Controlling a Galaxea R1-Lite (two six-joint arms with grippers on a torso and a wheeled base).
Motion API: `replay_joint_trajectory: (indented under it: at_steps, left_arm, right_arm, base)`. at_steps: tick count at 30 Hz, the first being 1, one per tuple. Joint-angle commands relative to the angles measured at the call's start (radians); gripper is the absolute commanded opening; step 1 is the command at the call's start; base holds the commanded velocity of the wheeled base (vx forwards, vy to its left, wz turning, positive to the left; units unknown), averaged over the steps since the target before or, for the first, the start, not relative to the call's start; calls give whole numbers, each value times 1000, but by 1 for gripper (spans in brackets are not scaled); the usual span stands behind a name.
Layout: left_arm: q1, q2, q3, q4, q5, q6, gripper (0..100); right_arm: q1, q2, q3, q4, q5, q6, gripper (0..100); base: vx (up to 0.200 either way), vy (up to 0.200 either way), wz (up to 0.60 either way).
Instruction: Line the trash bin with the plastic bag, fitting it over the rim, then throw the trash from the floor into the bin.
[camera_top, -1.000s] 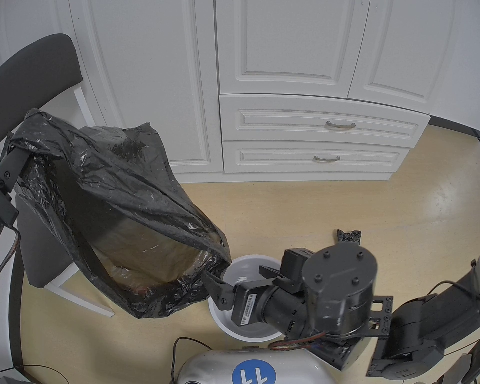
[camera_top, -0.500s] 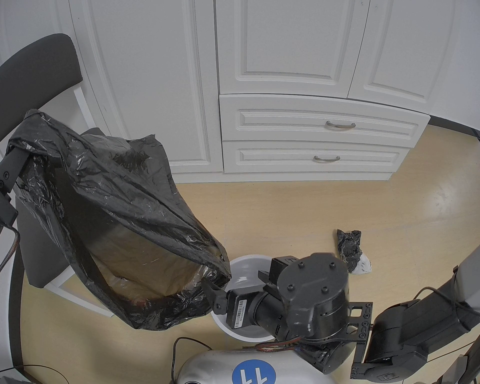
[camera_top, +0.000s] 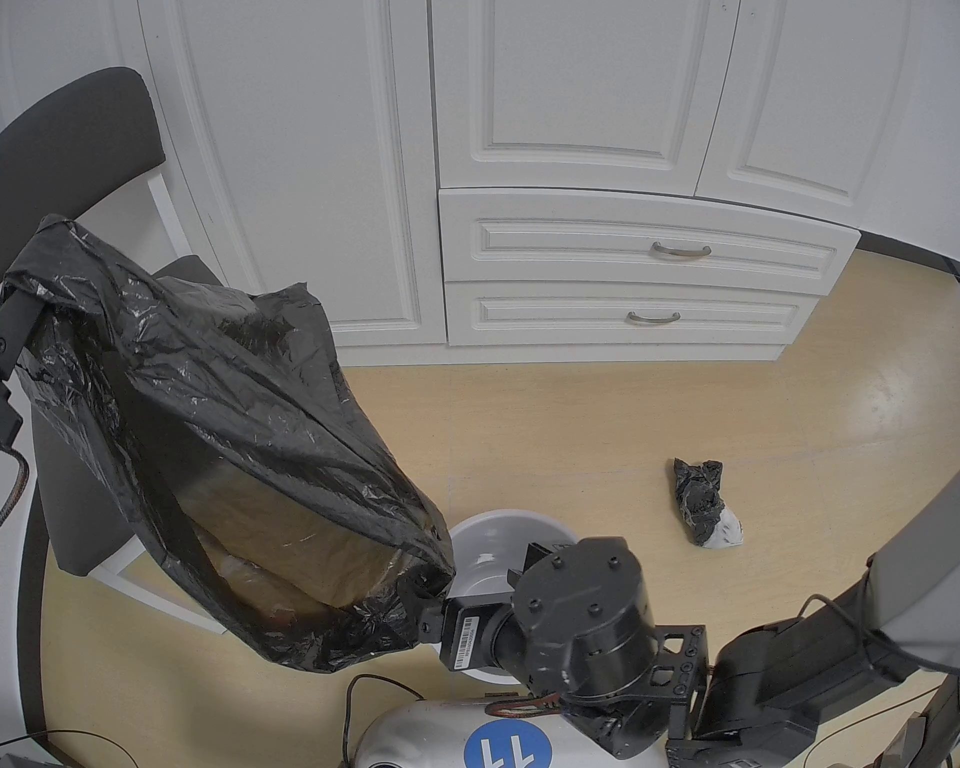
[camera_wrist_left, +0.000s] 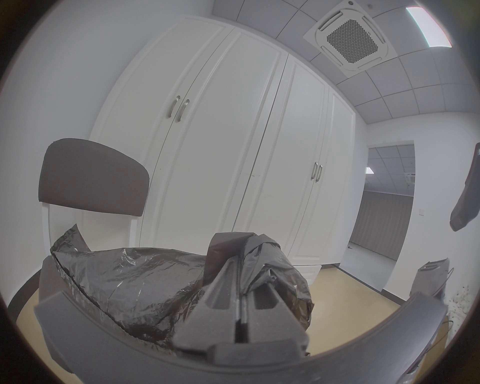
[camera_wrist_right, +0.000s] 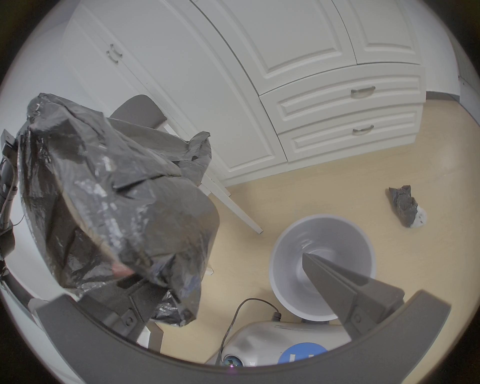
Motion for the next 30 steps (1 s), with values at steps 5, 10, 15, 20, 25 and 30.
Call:
replay_joint_trajectory:
  at_steps: [5,10,15,20,25,30]
  left_arm:
    - [2,-6,-2,1,0,0,0]
    - [2,-17,-12,1,0,0,0]
    - [2,-32,-16,7,0,0,0]
    - [2,-40,-18,10,0,0,0]
    - [2,-42,-19,10,0,0,0]
    - [2,-51,-19,12,0,0,0]
  right_arm:
    - [-30,40,-20,6,-3,4,100]
    - [-94,-10,-32,9,-3,-2,100]
    - [-155,-59,-61,11,-1,-2,100]
    - [-197,-104,-67,11,13,4,100]
    - [-226,-118,-69,9,48,30,100]
    - [-226,-116,-69,8,105,87,100]
  base:
    - [0,0,0]
    - [0,0,0]
    - [0,0,0]
    - [0,0,0]
    - [0,0,0]
    - [0,0,0]
